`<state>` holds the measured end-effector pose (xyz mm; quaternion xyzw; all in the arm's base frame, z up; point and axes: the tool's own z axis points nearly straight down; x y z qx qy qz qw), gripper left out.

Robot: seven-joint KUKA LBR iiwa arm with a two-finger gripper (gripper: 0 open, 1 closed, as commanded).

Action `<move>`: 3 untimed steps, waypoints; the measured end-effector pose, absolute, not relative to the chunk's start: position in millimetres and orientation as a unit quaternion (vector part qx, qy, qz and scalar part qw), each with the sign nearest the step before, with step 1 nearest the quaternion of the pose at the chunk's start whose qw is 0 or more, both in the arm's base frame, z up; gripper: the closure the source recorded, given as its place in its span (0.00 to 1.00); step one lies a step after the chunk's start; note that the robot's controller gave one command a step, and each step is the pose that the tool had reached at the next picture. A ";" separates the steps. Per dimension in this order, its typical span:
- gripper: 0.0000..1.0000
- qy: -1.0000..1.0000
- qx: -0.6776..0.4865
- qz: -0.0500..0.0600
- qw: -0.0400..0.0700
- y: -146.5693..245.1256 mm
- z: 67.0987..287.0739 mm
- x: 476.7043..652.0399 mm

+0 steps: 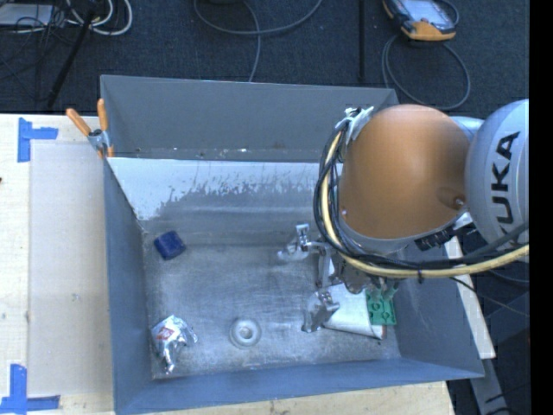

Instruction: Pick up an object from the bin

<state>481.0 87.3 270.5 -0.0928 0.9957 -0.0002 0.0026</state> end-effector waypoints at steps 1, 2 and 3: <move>0.00 0.998 -0.057 0.000 -0.005 116.5 145.2 475.1; 0.00 0.982 -0.187 0.000 0.000 84.3 76.5 501.3; 0.00 0.989 -0.147 0.001 0.004 139.9 206.6 483.6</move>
Offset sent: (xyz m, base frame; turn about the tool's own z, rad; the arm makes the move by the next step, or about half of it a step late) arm -0.0036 0.0284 -0.1204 0.0726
